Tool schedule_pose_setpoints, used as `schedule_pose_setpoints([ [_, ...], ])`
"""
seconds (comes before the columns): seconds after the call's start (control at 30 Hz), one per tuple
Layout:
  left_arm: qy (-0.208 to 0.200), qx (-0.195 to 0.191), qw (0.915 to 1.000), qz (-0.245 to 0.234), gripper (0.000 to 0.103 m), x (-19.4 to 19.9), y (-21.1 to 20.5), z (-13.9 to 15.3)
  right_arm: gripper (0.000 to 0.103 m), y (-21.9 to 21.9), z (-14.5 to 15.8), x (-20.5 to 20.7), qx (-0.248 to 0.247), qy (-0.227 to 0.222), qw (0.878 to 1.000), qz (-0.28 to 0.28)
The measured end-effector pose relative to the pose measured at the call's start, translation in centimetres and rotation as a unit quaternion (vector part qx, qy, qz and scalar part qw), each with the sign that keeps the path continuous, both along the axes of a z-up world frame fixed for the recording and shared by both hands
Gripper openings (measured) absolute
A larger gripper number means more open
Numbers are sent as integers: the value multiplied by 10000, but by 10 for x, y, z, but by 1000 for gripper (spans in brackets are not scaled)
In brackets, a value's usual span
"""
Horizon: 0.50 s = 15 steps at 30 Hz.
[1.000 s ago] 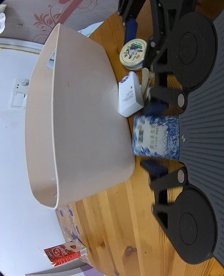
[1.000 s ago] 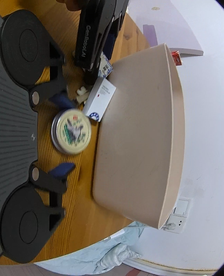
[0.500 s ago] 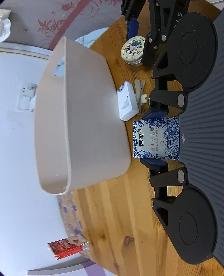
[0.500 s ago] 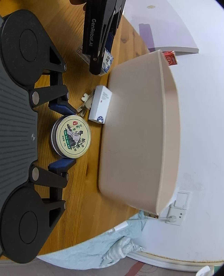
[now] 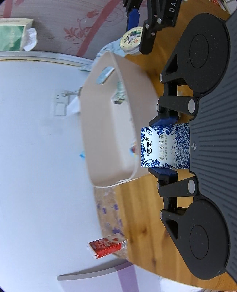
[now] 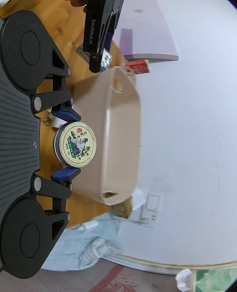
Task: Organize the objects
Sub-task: 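Lift both items into the beige bin and open both grippers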
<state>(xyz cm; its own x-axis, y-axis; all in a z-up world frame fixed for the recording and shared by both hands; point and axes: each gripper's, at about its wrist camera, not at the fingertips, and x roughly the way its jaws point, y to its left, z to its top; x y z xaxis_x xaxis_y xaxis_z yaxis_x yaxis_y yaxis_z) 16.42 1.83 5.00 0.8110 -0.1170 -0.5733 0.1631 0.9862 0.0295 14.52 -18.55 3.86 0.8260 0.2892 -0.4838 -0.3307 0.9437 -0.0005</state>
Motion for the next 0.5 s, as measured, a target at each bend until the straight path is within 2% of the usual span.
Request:
schedule_pose_setpoints([
  [0.3, -389, 33, 9992, 20, 47, 37, 4, 38, 51, -1, 32, 33, 27, -378, 9992, -114],
  [0.5, -325, 118, 9994, -59, 47, 71, -4, 41, 51, 5, 40, 61, 19, -415, 9990, -165],
])
